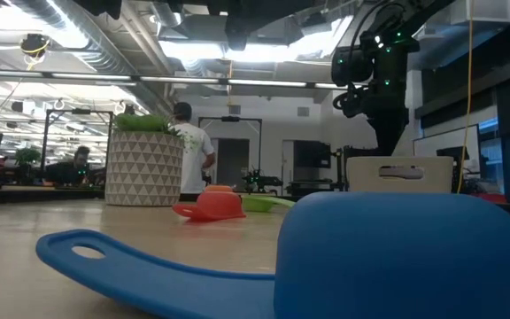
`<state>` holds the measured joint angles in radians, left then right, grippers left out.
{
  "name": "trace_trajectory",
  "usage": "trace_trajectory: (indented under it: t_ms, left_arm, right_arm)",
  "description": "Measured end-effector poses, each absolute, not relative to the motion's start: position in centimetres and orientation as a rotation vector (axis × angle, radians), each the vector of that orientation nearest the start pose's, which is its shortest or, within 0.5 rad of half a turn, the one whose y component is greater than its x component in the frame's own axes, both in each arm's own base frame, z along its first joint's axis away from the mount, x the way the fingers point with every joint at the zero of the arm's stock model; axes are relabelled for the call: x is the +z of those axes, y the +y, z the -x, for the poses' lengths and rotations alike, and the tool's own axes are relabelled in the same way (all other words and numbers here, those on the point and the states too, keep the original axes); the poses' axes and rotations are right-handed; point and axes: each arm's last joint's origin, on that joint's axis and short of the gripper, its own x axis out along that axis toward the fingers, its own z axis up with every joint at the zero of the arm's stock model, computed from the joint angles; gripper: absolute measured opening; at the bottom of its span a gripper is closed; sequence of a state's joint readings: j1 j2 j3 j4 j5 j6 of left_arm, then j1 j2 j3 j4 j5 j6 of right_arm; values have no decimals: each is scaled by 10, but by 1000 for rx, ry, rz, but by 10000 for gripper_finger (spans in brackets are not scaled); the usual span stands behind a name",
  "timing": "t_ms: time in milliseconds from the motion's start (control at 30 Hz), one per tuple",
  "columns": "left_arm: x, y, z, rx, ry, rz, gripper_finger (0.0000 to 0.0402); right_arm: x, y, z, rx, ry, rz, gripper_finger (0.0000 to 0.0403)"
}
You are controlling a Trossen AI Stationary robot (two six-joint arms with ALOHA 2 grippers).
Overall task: Nest measuring cups in basket
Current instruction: Stack the orange measuring cup on top of the violet measuring cup in the gray bin
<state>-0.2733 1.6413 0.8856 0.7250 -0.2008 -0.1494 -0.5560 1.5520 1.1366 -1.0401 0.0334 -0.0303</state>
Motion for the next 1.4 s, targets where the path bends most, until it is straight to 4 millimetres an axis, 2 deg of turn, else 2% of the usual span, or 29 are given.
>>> trace_trajectory:
  t_ms: [200,300,500,667,800,1033,1167,1400]
  left_arm:
    - [242,-88,-343,-11,6,149,195]
    - [249,-85,-347,5,4,149,195]
    - [275,-76,-366,47,163,107,195]
    - [305,-53,-377,122,284,86,195]
    - [335,-21,-380,209,349,84,195]
    - [374,55,-371,364,390,128,195]
    - [383,99,-359,434,398,166,195]
    - [374,167,-329,602,473,258,195]
  right_arm:
    - [227,-146,-233,-459,1426,-355,120]
    - [227,-146,-233,-459,1426,-355,120]
    - [227,-146,-233,-458,1426,-355,120]
    - [228,-146,-233,-455,1431,-353,120]
    - [233,-144,-230,-458,1410,-348,120]
    - [254,-137,-220,-465,1325,-330,120]
    - [268,-131,-210,-473,1283,-320,120]
    - [287,-123,-196,-484,1215,-302,120]
